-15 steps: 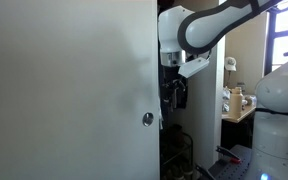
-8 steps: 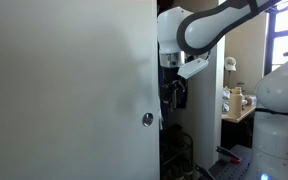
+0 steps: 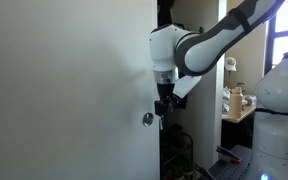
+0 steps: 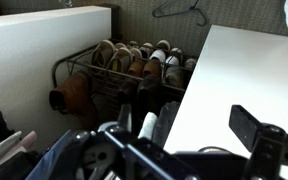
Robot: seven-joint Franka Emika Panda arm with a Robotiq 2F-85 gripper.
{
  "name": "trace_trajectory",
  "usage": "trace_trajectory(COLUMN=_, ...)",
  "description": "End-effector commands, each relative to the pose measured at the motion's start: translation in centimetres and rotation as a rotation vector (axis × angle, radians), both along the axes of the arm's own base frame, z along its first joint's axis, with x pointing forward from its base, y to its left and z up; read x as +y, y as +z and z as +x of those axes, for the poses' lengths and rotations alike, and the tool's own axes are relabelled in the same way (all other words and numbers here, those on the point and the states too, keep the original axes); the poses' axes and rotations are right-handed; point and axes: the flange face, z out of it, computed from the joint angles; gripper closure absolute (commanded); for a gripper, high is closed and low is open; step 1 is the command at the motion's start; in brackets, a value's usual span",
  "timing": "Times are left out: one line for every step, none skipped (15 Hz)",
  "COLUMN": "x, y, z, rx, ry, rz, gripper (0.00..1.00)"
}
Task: Slide the closet door to the right
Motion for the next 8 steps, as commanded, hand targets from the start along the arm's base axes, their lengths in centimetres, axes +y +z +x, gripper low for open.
trace_trajectory(x=0.9, y=-0.9, z=0.3, rx=-0.059, ry=-0.002, rz=-0.015, gripper=0.0)
trace_trajectory(x=1.1, y=-1.1, z=0.4, rx=-0.075, ry=-0.002, rz=-0.019, gripper=0.0)
trace_trajectory(x=1.3, y=-1.2, z=0.4, rx=-0.092, ry=-0.005, rz=-0.021, gripper=0.0)
trace_trajectory(x=1.5, y=-1.4, z=0.5, rx=-0.109, ry=-0.006, rz=-0.022, gripper=0.0)
trace_trajectory(x=1.7, y=-1.6, z=0.6, rx=-0.127, ry=-0.002, rz=-0.027, gripper=0.0)
trace_trajectory(x=2.0, y=-1.8, z=0.6, rx=-0.146, ry=0.007, rz=-0.033, gripper=0.0)
trace_trajectory(x=2.4, y=-2.0, z=0.5, rx=-0.17, ry=0.019, rz=-0.044, gripper=0.0)
trace_trajectory(x=2.7, y=-2.2, z=0.4, rx=-0.197, ry=0.03, rz=-0.055, gripper=0.0)
